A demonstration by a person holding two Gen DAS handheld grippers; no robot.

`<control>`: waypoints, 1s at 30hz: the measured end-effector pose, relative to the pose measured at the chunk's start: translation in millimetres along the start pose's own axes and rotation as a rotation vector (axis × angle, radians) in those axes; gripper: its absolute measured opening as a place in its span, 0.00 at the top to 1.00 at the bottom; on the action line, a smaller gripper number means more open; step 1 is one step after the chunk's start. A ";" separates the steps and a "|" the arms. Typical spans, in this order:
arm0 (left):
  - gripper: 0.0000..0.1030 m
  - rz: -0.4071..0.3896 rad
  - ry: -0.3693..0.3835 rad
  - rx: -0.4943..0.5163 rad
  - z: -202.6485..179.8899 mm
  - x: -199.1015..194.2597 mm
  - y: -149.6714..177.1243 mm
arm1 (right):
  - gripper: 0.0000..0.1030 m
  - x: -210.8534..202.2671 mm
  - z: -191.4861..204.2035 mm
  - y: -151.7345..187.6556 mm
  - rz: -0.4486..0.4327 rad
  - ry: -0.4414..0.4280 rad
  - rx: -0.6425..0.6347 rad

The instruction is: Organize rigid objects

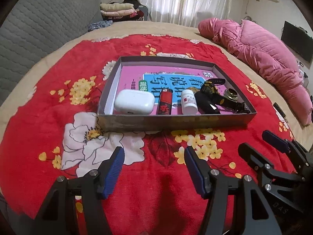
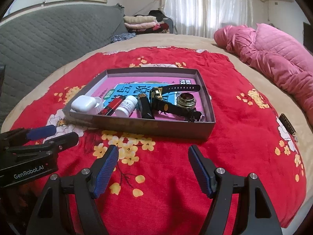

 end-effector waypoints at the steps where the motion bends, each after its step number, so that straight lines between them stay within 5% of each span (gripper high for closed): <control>1: 0.39 0.003 -0.007 0.003 0.5 1.7 1.0 | 0.27 0.6 0.4 0.5 0.003 0.001 -0.002; 30: 0.39 -0.001 -0.018 -0.002 1.0 4.1 2.2 | 0.27 10.1 -0.8 9.7 0.034 0.000 0.003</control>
Point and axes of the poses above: each gripper's, at about its wrist camera, not at the fingertips, and x roughly the way its jaws point, z to its left, y to its underside, the point moved 6 cm from there along x, roughly the way its jaws point, and after that the axes turned 1 degree about -y, right-handed, at the moved point
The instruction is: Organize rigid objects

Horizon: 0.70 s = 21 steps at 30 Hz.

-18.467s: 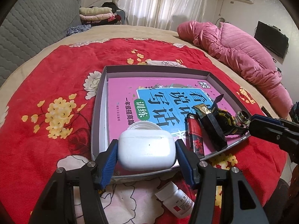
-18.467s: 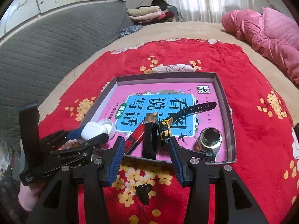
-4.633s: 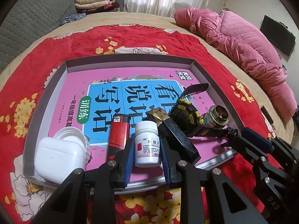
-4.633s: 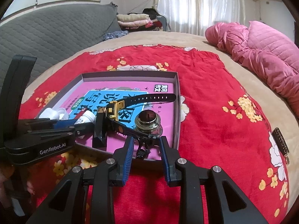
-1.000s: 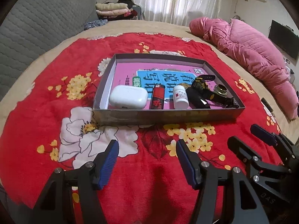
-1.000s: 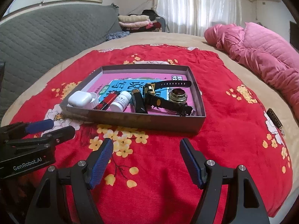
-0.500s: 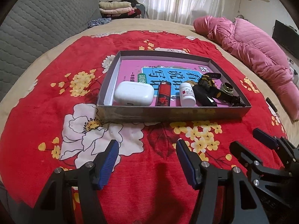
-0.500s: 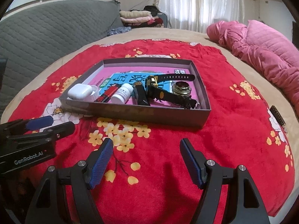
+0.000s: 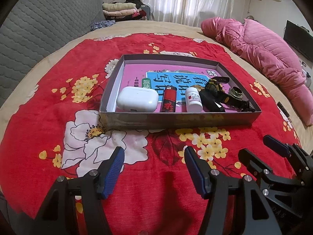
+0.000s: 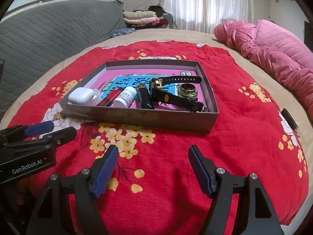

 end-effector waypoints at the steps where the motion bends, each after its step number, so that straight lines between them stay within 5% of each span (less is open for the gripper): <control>1: 0.39 -0.002 0.000 0.002 -0.2 -0.2 -0.3 | 0.27 0.0 -0.1 -0.1 0.000 0.000 -0.001; 21: 0.39 0.000 0.021 0.014 -1.5 2.3 0.1 | 0.27 -1.3 2.0 0.4 0.005 0.009 -0.015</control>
Point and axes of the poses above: each gripper's, at about its wrist camera, not at the fingertips, and x roughly the way its jaws point, z to its left, y to its underside, the point moved 6 cm from there along x, roughly the way its jaws point, and after that the axes turned 1 degree about -y, right-handed, at the moved point
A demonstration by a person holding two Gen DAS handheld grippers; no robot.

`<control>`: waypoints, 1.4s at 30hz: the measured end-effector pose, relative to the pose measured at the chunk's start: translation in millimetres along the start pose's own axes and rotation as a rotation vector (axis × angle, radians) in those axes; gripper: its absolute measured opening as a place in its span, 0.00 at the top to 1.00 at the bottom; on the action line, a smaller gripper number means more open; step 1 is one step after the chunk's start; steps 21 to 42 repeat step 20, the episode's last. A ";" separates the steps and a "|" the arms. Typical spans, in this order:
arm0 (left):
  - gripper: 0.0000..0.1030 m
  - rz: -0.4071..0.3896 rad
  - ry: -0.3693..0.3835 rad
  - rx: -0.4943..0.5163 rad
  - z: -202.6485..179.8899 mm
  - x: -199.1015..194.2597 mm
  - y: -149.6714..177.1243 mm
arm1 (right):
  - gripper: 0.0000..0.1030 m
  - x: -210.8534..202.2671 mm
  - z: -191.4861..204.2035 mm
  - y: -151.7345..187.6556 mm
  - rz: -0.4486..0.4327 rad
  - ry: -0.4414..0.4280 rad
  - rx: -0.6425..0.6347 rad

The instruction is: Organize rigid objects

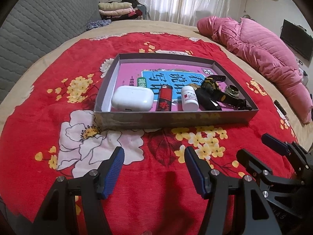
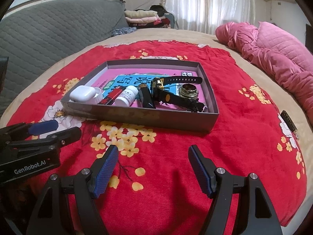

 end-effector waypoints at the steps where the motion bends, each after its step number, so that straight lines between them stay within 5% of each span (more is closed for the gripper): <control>1: 0.39 -0.003 -0.004 0.001 0.6 -0.3 -0.1 | 0.27 0.1 -0.1 0.3 0.001 0.000 0.000; 42: 0.38 0.015 -0.022 -0.008 6.5 3.4 1.6 | 0.27 2.2 -7.5 0.5 0.008 0.006 0.020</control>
Point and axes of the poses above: each gripper's, at about its wrist camera, not at the fingertips, and x roughly the way its jaws point, z to its left, y to its underside, the point moved 6 cm from there along x, roughly the way its jaws point, and after that the axes turned 1 degree about -y, right-handed, at the moved point
